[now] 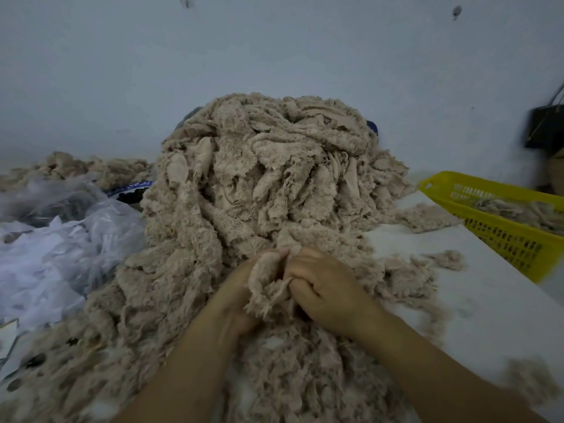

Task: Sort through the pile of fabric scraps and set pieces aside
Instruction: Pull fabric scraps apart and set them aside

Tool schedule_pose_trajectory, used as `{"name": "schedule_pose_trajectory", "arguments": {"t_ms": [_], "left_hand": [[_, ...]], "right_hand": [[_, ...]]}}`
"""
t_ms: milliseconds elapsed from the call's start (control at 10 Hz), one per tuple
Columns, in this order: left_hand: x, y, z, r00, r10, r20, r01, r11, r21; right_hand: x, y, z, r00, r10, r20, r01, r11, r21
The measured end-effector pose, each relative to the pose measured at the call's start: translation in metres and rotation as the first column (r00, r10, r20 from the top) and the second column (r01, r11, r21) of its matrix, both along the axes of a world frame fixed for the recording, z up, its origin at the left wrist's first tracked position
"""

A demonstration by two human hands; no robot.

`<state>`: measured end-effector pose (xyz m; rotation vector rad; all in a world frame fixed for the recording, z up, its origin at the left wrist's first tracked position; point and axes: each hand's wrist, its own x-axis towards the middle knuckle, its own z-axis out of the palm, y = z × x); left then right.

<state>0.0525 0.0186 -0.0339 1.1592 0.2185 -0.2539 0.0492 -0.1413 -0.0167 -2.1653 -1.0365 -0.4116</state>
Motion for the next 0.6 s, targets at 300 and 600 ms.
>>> {"name": "schedule_pose_trajectory", "arguments": {"t_ms": [300, 600], "left_hand": [[0.003, 0.004, 0.012, 0.997, -0.016, 0.075, 0.046, 0.909, -0.414], [0.001, -0.003, 0.011, 0.965, 0.005, 0.264, 0.044, 0.983, -0.177]], "right_hand": [[0.008, -0.007, -0.006, 0.978, -0.069, -0.196, 0.059, 0.997, -0.056], [0.017, -0.019, -0.01, 0.897, -0.137, -0.421, 0.284, 0.907, 0.309]]}}
